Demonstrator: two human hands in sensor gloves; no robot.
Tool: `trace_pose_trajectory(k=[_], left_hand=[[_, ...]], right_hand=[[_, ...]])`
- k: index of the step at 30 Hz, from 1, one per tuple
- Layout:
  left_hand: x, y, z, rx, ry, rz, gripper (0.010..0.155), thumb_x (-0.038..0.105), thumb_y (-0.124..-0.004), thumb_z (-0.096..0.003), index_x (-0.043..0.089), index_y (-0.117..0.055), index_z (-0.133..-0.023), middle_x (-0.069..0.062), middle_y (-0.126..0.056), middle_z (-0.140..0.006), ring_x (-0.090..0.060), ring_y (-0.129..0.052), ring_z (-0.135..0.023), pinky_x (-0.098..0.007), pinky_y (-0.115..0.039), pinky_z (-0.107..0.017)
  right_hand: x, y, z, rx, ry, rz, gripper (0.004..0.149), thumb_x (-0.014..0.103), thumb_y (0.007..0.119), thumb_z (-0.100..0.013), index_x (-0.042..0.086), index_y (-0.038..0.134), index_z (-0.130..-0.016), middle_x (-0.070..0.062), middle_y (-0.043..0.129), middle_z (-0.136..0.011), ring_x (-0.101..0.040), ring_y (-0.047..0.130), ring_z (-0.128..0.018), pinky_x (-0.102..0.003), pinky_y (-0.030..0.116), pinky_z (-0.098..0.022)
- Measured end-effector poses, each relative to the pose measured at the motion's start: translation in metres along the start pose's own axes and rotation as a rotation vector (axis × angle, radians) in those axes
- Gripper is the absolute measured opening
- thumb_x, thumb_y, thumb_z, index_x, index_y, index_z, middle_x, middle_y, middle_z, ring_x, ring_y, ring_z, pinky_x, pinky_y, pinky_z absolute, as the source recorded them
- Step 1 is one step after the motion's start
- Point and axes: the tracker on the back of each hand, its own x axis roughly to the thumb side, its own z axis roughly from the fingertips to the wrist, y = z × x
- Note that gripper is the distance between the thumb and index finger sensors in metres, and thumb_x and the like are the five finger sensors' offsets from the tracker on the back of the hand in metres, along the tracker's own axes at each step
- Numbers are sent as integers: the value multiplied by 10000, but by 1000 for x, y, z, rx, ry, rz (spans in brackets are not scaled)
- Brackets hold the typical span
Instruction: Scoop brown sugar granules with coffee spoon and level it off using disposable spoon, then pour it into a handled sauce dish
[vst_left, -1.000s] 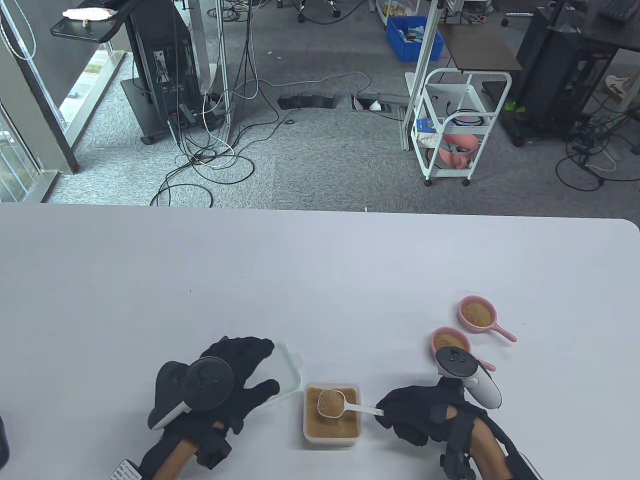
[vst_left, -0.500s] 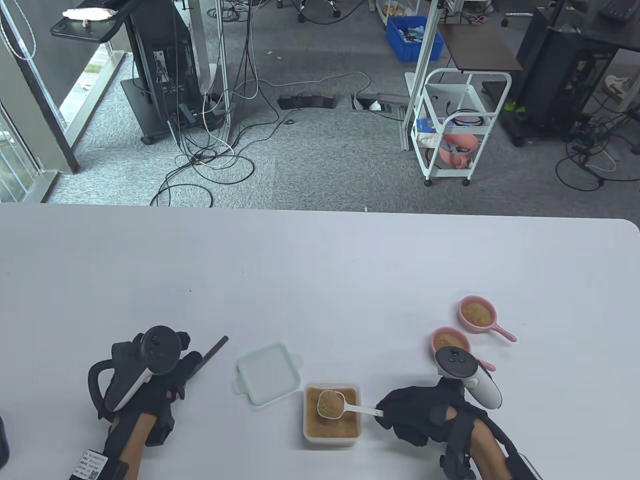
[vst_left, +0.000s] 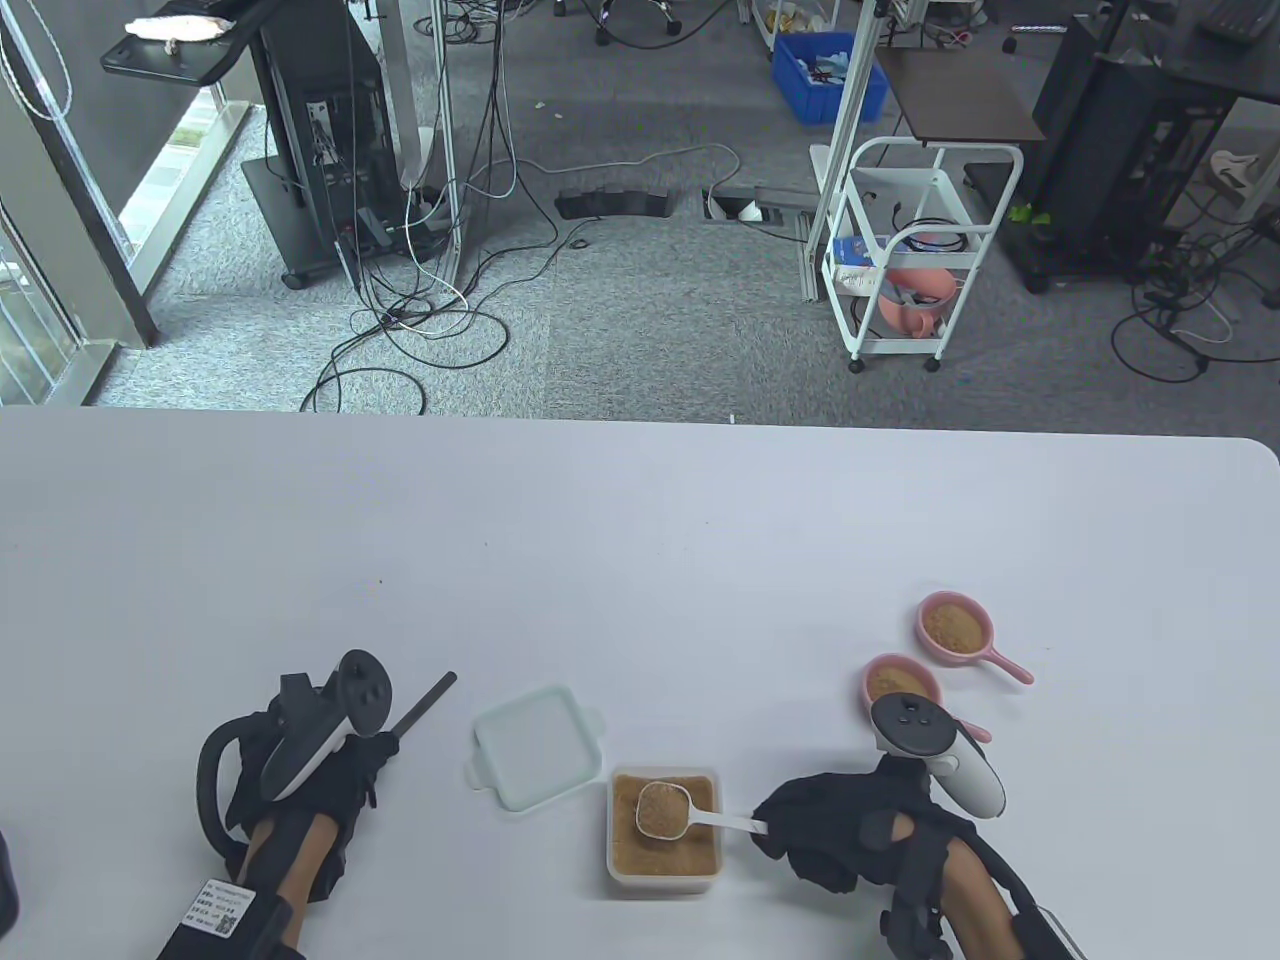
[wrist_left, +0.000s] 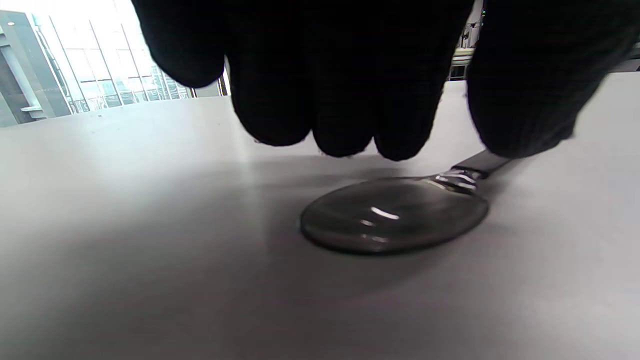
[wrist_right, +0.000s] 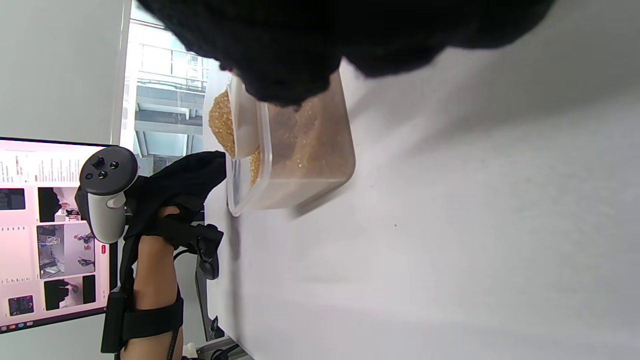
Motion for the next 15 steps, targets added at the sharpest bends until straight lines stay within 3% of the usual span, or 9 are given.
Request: trace_pose_trajectory(k=[15], left_hand=[[10,-7,1,-17,20,18,474,608,-925,-387,412,-933,-819,148,-941,-834,-194,-969,-825,-503,-719,-725]], right_hand=[[0,1,0,2,4,9,450,345,753,-519,76,835,-870,4,961,-446,-235,922,-226,-524,759,-412]])
